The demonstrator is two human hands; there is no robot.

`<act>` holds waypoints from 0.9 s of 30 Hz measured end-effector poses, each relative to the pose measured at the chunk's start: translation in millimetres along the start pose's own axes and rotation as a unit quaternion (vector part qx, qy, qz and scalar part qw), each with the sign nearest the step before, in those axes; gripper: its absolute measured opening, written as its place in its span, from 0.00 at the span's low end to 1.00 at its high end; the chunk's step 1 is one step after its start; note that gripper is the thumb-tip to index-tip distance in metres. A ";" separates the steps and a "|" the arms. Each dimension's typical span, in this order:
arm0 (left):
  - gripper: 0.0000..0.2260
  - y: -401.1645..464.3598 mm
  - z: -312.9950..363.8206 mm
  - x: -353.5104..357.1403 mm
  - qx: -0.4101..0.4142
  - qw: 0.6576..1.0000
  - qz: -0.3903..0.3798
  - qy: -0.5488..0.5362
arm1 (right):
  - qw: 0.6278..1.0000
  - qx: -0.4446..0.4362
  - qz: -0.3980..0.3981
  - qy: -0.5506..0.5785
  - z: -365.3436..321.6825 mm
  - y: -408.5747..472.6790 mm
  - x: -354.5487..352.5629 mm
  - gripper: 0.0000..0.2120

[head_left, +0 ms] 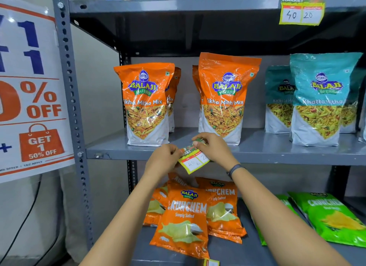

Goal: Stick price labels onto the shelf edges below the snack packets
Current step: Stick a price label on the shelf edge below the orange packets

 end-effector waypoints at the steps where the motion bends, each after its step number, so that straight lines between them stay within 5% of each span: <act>1: 0.14 0.4 0.1 -4.1 0.014 0.999 0.017 0.033 | 1.000 0.005 0.006 0.014 0.9 -1.2 -1.9 0.05; 16: 0.12 4.6 -22.6 5.4 0.168 0.942 0.119 0.266 | 0.968 -0.047 0.060 -0.238 3.6 -39.5 6.0 0.13; 27: 0.16 4.3 -17.2 3.5 0.143 0.961 0.157 0.176 | 0.994 -0.017 0.099 -0.051 4.4 -37.3 -2.7 0.10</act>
Point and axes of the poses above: each hand's wrist, its own y-axis towards the middle knuckle, its own x-axis out of the palm, z = x × y, the point moved 3 cm from there along y, towards the middle knuckle, and after that the axes turned 2 degrees about x, right-handed, at the moved point
